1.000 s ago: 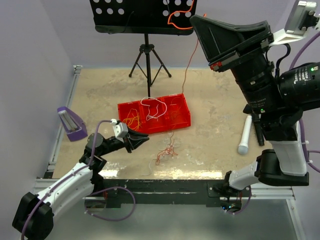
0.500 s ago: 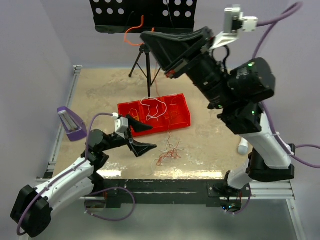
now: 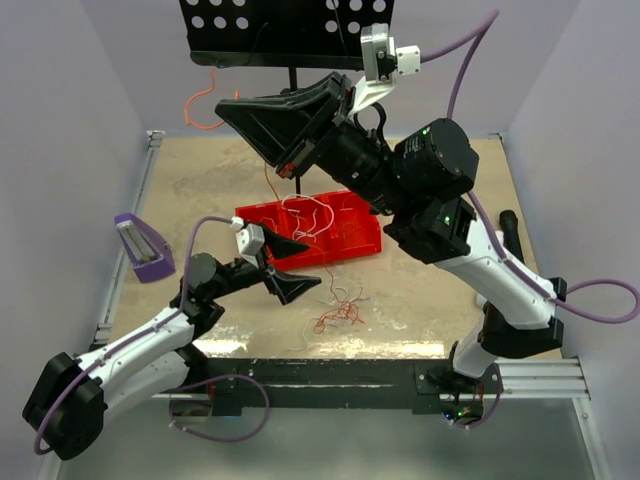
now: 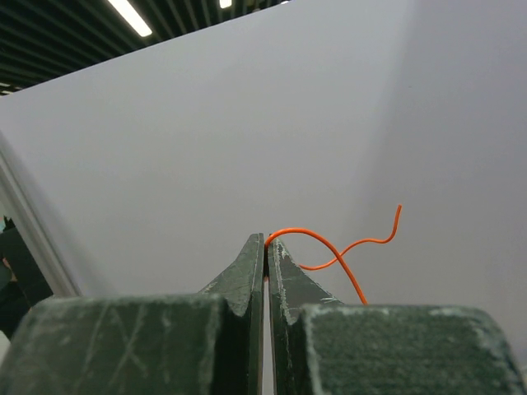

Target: Untangle the cables

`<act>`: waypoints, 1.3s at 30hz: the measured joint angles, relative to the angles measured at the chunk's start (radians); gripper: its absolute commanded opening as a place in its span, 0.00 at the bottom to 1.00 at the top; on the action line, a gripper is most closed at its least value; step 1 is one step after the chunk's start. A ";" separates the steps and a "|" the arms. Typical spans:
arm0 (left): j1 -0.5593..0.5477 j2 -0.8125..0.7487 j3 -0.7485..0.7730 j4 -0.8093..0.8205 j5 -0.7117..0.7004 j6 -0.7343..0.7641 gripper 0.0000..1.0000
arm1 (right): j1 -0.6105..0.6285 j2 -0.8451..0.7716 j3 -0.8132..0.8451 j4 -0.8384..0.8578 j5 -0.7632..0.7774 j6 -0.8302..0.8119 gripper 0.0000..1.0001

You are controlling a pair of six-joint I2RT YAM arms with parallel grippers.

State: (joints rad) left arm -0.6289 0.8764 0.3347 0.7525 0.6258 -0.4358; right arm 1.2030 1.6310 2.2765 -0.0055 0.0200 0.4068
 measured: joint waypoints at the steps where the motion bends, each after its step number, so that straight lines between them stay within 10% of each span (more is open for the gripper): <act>1: 0.000 0.006 0.008 0.000 -0.017 0.006 1.00 | 0.000 0.000 -0.004 0.006 -0.010 0.003 0.00; 12: 0.000 0.008 0.135 0.032 0.091 0.008 0.96 | 0.000 -0.028 -0.204 0.032 -0.037 0.017 0.00; 19: 0.001 0.016 0.137 0.026 0.043 0.034 0.11 | 0.000 -0.033 -0.218 0.031 -0.037 0.018 0.00; 29: 0.036 0.011 0.153 0.010 0.033 0.109 0.00 | 0.000 -0.156 -0.383 0.042 0.005 0.019 0.00; 34: 0.068 0.010 0.235 -0.017 0.077 0.135 0.00 | -0.005 -0.235 -0.524 0.035 0.072 0.025 0.60; 39: 0.108 0.006 0.352 -0.095 0.080 0.216 0.00 | -0.012 -0.348 -0.700 -0.019 0.174 0.015 0.81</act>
State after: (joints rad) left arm -0.5213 0.8822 0.6865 0.6579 0.7055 -0.2195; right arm 1.1912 1.2827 1.5768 -0.0242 0.1944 0.4221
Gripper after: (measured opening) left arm 0.021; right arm 0.742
